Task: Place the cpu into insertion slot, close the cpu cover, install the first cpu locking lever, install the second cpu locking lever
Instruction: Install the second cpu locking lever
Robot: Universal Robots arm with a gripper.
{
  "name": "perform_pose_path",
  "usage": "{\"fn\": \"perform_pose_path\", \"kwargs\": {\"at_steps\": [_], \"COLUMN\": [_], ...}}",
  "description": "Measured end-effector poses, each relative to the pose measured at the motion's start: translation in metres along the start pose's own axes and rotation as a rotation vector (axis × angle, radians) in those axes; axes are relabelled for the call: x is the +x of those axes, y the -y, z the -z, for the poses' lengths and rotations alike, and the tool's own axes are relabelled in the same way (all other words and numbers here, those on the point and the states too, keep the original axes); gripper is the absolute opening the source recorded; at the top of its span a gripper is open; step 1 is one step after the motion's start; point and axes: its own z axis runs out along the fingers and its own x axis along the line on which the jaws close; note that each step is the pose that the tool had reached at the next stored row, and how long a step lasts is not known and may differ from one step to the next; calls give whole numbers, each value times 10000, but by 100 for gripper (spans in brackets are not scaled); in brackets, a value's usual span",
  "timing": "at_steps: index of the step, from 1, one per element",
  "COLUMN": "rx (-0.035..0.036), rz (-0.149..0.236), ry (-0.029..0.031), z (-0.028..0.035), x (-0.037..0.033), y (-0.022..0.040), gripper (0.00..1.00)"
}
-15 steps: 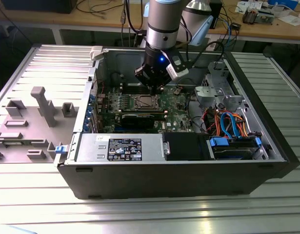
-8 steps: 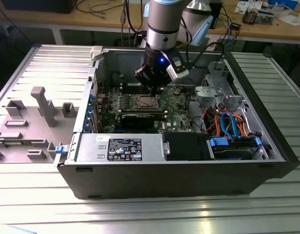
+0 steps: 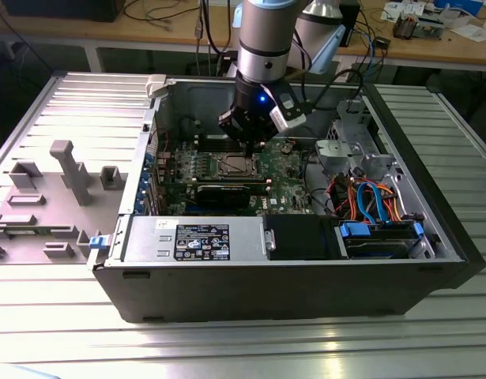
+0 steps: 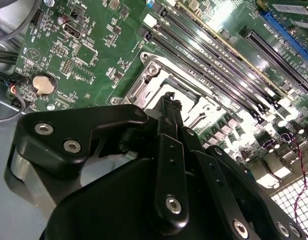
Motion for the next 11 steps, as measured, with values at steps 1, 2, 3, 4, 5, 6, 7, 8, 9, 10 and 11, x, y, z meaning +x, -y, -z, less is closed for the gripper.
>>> {"fn": "perform_pose_path", "kwargs": {"at_steps": [1, 2, 3, 4, 5, 6, 7, 8, 9, 10, 11], "rx": [1, 0, 1, 1, 1, 1, 1, 0, 2, 3, 1], "rz": [1, 0, 1, 0, 1, 0, 1, 0, 2, 3, 2], "ry": [0, 0, 0, 0, 0, 0, 0, 1, 0, -1, 0], "z": [-3, -6, -6, -6, -6, -6, -7, -7, -7, -6, -7], "x": [1, 1, 1, 1, 1, 1, 1, 1, 2, 2, 3], "y": [9, 12, 13, 13, 13, 13, 13, 14, 20, 25, 31], "gripper": [11, 11, 11, 11, 11, 11, 11, 11, 11, 11, 11]}}
